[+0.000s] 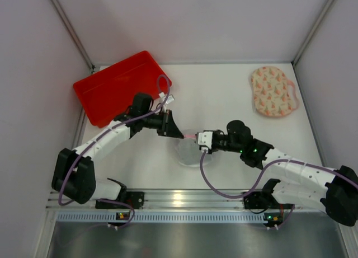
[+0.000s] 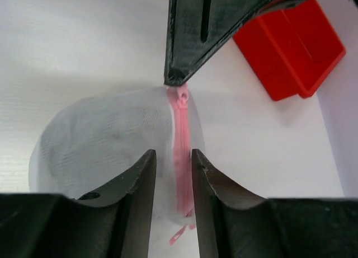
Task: Place the bra in the laundry bag and zip it closed
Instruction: Zip the zipper on the laundry bag.
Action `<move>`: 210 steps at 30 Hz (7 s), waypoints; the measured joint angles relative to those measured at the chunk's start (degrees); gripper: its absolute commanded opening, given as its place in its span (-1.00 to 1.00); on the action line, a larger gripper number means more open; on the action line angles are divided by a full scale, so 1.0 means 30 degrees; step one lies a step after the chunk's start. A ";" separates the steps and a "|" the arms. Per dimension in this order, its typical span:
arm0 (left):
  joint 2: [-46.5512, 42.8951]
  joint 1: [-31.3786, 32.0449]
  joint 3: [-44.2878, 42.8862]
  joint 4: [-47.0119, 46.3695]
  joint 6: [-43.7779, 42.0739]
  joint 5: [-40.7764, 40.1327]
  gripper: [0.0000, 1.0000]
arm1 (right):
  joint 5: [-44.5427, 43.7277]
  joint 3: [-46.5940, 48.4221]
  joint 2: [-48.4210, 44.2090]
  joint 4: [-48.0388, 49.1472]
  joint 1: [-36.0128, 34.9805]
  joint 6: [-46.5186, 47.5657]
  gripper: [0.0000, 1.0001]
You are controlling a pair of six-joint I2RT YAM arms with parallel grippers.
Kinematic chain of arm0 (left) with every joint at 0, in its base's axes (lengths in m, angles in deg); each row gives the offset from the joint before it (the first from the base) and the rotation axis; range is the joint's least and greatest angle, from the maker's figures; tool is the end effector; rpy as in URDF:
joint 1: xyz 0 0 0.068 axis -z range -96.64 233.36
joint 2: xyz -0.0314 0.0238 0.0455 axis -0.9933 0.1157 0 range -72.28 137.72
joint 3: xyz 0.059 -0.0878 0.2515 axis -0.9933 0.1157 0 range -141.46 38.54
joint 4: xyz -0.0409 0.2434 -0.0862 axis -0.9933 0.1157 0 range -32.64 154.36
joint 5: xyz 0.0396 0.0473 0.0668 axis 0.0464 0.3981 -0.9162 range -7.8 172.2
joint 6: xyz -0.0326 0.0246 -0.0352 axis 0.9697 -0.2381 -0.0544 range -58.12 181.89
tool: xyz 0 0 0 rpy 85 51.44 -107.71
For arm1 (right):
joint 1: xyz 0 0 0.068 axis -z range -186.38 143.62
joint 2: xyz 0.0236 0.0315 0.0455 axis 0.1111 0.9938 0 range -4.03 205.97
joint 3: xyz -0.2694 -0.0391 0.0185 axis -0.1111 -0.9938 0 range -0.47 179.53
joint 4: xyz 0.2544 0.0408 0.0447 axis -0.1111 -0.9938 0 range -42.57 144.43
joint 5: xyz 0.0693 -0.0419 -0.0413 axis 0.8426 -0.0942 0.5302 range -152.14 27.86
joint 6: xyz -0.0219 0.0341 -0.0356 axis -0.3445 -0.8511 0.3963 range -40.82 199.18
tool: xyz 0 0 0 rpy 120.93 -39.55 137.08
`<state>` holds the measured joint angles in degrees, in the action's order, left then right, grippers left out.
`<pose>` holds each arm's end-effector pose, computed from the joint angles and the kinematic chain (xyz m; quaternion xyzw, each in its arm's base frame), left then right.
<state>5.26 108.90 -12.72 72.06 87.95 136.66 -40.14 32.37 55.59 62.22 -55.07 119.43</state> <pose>0.2409 -0.1471 0.2545 0.1862 0.8099 -0.5354 0.1509 0.1440 0.1841 0.2495 -0.6388 0.4926 0.1969 0.5572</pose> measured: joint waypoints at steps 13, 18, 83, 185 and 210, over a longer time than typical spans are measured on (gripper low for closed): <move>0.0000 -0.0583 0.0000 0.0692 -0.0393 -0.0627 -1.00 | -0.0532 0.0029 0.0015 -0.1508 0.0160 -0.0189 0.02; 0.0000 -0.0583 0.0000 0.0707 -0.0561 -0.0627 -1.00 | -0.0510 0.0539 0.0240 -0.1647 0.0168 -0.0437 0.20; -0.2091 0.0801 -0.1953 0.4488 -0.1661 -0.6528 -1.00 | -0.0175 0.6200 0.4269 -0.5544 -0.1064 -0.2463 -0.19; -0.3912 -0.0692 -0.1049 0.3621 0.0423 -0.4787 -1.00 | -0.3096 0.7694 0.4838 -0.5552 -0.2324 -0.2455 -0.02; -0.3920 -0.1770 -0.1989 0.3752 0.0277 -0.6492 -1.00 | -0.2878 0.5705 0.3169 -0.5064 -0.0743 0.0248 -0.92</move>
<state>-6.50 103.58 -18.69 83.31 88.78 117.18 -48.77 49.48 65.10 47.03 -57.30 120.18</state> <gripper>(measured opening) 0.018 0.013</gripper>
